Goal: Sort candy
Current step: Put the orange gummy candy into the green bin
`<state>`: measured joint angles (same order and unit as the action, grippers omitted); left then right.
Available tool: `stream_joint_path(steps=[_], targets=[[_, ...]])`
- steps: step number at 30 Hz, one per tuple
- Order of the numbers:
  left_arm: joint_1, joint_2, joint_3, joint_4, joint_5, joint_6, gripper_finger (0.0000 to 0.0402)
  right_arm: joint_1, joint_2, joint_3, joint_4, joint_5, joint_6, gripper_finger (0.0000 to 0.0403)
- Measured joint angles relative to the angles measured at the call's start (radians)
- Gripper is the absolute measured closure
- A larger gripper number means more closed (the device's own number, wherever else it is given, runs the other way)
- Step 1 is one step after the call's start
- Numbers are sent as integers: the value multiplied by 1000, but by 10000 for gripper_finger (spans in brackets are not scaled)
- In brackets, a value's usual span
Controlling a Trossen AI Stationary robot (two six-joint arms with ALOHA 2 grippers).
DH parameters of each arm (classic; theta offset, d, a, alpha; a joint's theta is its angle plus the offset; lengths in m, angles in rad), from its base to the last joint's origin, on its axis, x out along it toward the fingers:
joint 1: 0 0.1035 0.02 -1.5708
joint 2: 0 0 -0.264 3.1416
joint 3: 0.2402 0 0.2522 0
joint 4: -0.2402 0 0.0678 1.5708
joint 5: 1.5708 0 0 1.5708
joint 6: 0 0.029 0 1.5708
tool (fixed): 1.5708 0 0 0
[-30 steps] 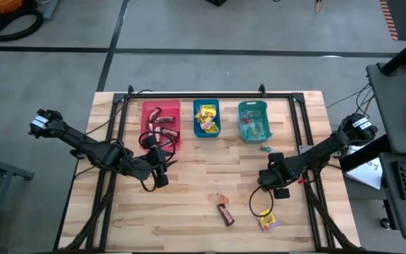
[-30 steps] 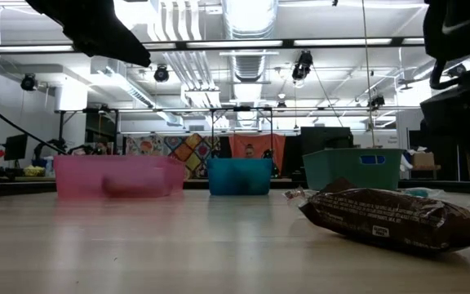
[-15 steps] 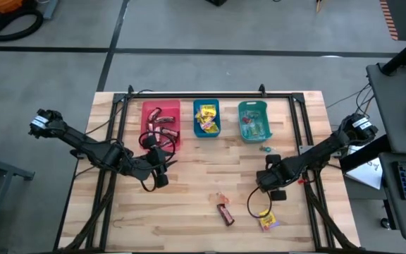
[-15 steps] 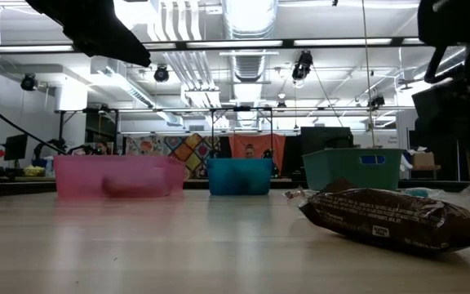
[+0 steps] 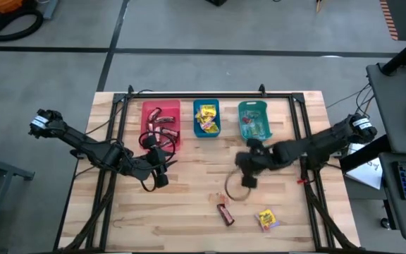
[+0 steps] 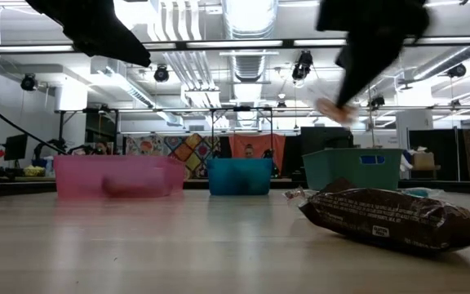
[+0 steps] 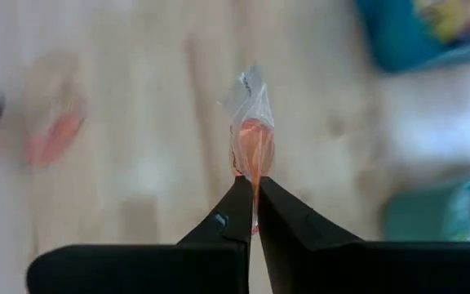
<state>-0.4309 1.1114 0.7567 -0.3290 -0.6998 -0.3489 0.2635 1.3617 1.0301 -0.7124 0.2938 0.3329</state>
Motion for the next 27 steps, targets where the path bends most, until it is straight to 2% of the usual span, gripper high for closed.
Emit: stream_joint_path(steps=[6, 17, 21, 27], targets=[[0, 0, 0, 0, 0, 0, 288, -215, 0, 105, -14, 30, -14, 391], [0, 0, 0, 0, 0, 0, 288, -661, 0, 118, -68, 16, -280, 390], [0, 0, 0, 0, 0, 0, 288, -765, 0, 103, -92, 14, -346, 390], [0, 0, 0, 0, 0, 0, 288, -840, 0, 49, -92, 14, -365, 390]])
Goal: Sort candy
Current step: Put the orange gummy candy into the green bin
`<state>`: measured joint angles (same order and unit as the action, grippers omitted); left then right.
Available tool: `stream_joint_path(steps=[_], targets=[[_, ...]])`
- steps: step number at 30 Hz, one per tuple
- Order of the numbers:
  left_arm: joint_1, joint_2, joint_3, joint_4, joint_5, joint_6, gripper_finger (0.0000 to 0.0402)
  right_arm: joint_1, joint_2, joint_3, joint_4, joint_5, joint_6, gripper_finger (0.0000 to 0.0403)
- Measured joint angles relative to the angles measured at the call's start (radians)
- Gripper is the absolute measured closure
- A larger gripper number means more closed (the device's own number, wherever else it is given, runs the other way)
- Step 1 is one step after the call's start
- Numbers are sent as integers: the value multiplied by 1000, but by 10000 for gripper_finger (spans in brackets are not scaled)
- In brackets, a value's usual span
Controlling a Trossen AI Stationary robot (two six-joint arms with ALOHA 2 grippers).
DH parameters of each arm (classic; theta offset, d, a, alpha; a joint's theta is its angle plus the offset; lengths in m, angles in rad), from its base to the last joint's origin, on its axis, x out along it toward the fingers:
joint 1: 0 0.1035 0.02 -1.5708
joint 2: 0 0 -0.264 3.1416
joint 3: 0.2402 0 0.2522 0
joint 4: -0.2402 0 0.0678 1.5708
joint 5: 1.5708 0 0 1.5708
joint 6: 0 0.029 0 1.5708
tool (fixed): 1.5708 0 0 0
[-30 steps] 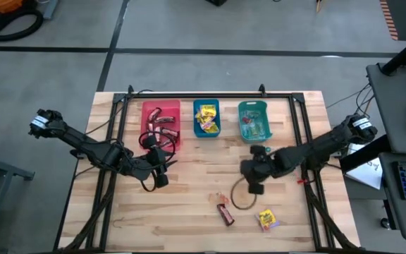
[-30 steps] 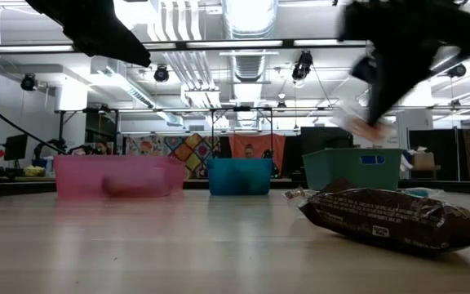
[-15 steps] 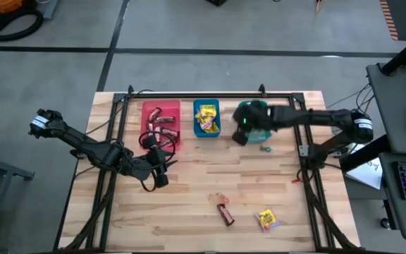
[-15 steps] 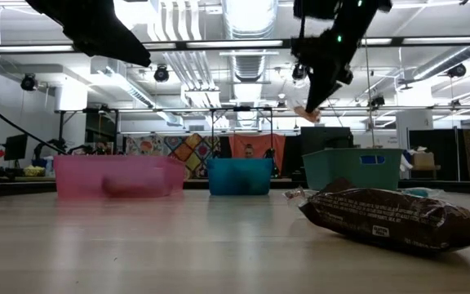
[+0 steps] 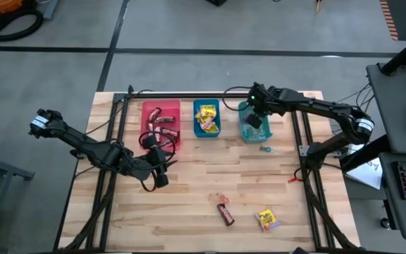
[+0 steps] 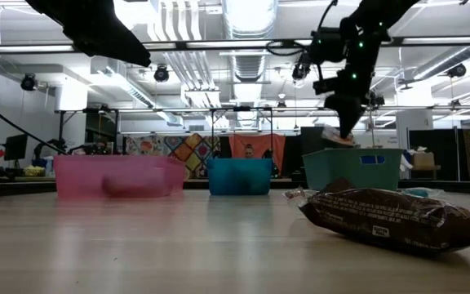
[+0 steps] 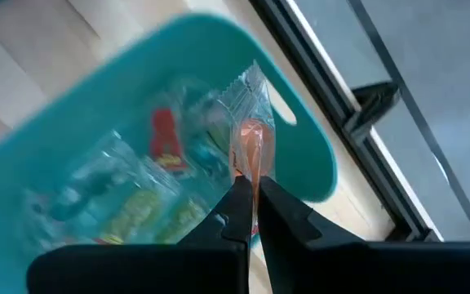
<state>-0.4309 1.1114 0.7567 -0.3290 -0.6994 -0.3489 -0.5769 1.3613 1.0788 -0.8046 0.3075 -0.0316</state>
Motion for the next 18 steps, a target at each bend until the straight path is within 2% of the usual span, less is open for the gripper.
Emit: stream_joint_path(steps=[11, 18], targets=[[0, 0, 0, 0, 0, 0, 288, -20, 0, -50, 10, 8, 12, 387], [0, 0, 0, 0, 0, 0, 288, -20, 0, -51, 11, 8, 40, 343]])
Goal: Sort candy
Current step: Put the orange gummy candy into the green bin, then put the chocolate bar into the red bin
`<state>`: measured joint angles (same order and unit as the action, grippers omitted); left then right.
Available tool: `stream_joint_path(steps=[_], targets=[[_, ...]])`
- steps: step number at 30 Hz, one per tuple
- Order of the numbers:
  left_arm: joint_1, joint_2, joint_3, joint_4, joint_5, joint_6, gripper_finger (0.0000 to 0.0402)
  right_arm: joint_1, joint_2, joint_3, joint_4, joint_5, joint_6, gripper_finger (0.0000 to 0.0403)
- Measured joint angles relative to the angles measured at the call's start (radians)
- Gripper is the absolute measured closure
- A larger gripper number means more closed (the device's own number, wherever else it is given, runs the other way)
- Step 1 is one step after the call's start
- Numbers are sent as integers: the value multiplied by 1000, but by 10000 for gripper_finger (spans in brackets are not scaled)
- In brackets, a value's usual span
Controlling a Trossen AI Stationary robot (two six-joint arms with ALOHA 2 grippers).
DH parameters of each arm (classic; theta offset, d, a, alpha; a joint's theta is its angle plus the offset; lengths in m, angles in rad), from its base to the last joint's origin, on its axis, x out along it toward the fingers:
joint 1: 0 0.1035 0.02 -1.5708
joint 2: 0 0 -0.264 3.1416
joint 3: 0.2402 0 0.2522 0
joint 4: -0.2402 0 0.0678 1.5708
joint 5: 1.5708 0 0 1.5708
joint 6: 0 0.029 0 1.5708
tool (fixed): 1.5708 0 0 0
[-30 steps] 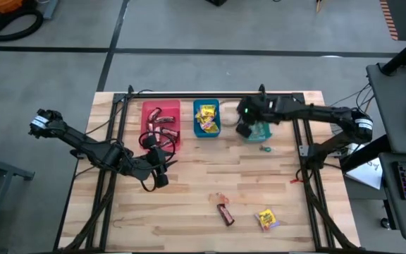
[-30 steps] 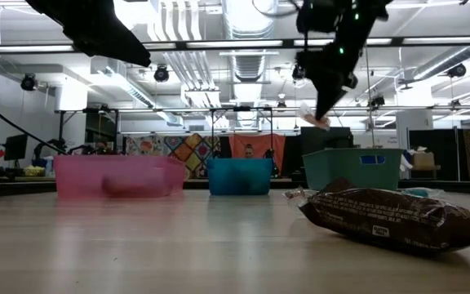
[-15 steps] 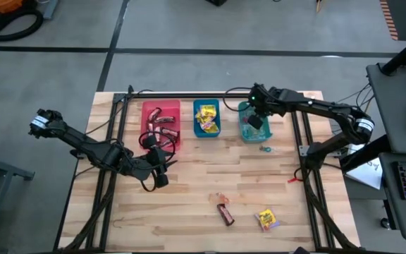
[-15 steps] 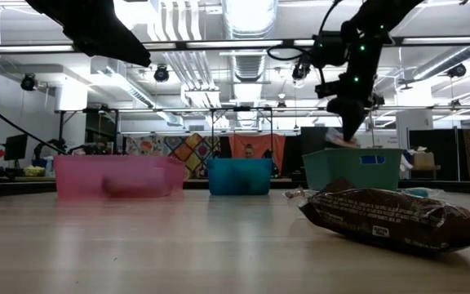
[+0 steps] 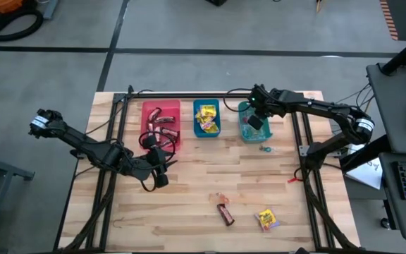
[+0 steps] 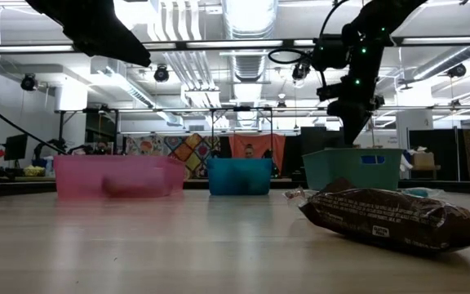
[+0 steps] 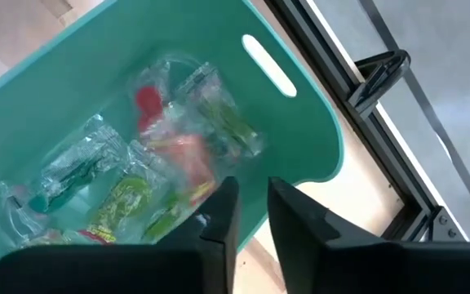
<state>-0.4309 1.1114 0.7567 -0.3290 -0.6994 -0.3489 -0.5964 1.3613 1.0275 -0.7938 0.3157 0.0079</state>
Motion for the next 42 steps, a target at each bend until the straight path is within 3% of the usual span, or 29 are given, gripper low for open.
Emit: stream_joint_path(steps=[7, 14, 21, 25, 29, 35, 42], targets=[[0, 0, 0, 0, 0, 0, 288, 0, 0, 1, 5, 0, 19, 291], [0, 0, 0, 34, 7, 0, 288, 28, -4, 95, -131, -19, 98, 263], [0, 0, 0, 56, 65, 1, 288, 155, -59, 173, -234, -189, 240, 270], [0, 0, 0, 71, 127, 15, 288, 272, -98, 167, -248, -353, 331, 277], [-1, 22, 0, 158, 203, 81, 288, 428, -123, 142, -250, -429, 417, 282], [-5, 132, 0, 367, 384, 251, 288, 709, -130, 95, -247, -466, 575, 283], [-5, 254, 10, 490, 414, 313, 288, 1015, -129, 18, -174, -465, 880, 284]])
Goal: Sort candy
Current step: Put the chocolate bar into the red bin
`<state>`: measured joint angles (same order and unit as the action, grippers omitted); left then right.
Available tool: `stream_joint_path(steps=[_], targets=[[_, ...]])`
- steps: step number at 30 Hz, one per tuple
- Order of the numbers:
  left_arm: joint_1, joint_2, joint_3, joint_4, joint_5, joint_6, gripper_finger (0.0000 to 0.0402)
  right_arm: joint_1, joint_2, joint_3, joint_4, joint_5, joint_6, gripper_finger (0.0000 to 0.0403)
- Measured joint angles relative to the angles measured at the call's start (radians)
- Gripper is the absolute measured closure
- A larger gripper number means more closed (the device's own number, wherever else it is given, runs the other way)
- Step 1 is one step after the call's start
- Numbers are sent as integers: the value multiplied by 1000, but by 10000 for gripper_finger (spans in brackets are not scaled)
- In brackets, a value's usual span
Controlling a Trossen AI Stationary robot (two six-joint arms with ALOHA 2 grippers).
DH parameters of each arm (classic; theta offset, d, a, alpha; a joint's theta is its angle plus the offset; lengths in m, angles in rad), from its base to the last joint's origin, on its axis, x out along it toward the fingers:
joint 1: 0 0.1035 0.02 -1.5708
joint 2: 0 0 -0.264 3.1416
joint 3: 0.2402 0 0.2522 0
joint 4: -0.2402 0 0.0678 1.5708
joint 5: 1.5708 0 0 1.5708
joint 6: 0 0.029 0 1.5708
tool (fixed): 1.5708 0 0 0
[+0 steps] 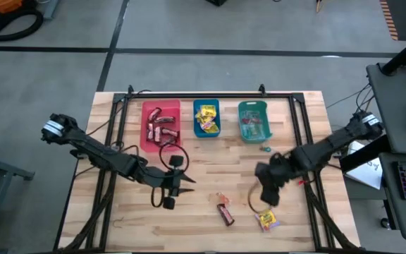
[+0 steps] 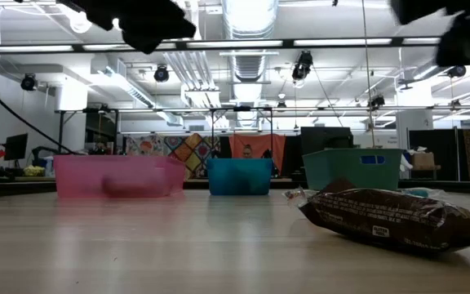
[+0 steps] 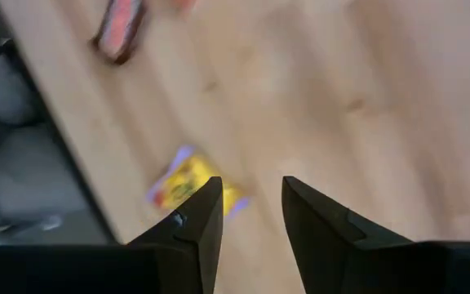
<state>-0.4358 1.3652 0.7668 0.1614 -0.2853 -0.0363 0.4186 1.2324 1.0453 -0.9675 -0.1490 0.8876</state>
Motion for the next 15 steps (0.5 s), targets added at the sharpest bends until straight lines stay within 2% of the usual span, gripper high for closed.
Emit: stream_joint_path(steps=[6, 9, 12, 15], targets=[[-3, 117, 77, 23, 46, 46, 288, 190, 0, -73, 193, 13, 248, 273], [-3, 187, 129, 2, 116, 68, 285, 250, 0, -99, 266, 42, 346, 262], [-3, 259, 178, 3, 180, 102, 269, 300, 0, -112, 304, 71, 407, 258], [-4, 329, 234, 5, 181, 142, 240, 336, 0, -114, 303, 75, 459, 258]])
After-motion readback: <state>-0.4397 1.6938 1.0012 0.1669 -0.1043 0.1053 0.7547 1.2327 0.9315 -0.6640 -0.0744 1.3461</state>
